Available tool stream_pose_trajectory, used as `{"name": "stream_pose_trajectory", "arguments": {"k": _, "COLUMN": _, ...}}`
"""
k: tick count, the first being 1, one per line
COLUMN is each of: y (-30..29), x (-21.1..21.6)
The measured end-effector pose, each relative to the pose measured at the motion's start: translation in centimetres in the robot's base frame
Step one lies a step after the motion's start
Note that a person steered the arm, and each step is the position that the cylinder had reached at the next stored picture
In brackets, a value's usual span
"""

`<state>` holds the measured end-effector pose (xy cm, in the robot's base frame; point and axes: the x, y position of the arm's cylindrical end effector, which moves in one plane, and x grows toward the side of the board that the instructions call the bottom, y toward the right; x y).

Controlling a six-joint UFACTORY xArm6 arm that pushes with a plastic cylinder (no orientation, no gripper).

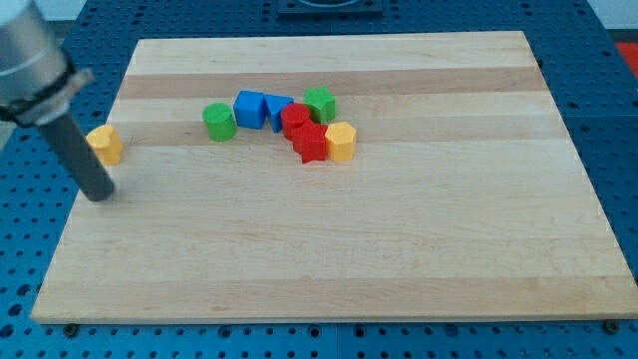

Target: Push the green circle into the group of blocks

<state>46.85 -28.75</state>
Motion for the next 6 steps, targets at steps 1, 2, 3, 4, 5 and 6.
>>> {"name": "stream_pose_trajectory", "arguments": {"k": 1, "y": -1.1, "x": -5.9}}
{"name": "stream_pose_trajectory", "arguments": {"k": 2, "y": 1.1, "x": -9.2}}
{"name": "stream_pose_trajectory", "arguments": {"k": 3, "y": 3.7, "x": -6.6}}
{"name": "stream_pose_trajectory", "arguments": {"k": 4, "y": 8.9, "x": -1.8}}
{"name": "stream_pose_trajectory", "arguments": {"k": 5, "y": 18.0, "x": -0.4}}
{"name": "stream_pose_trajectory", "arguments": {"k": 6, "y": 28.5, "x": -0.8}}
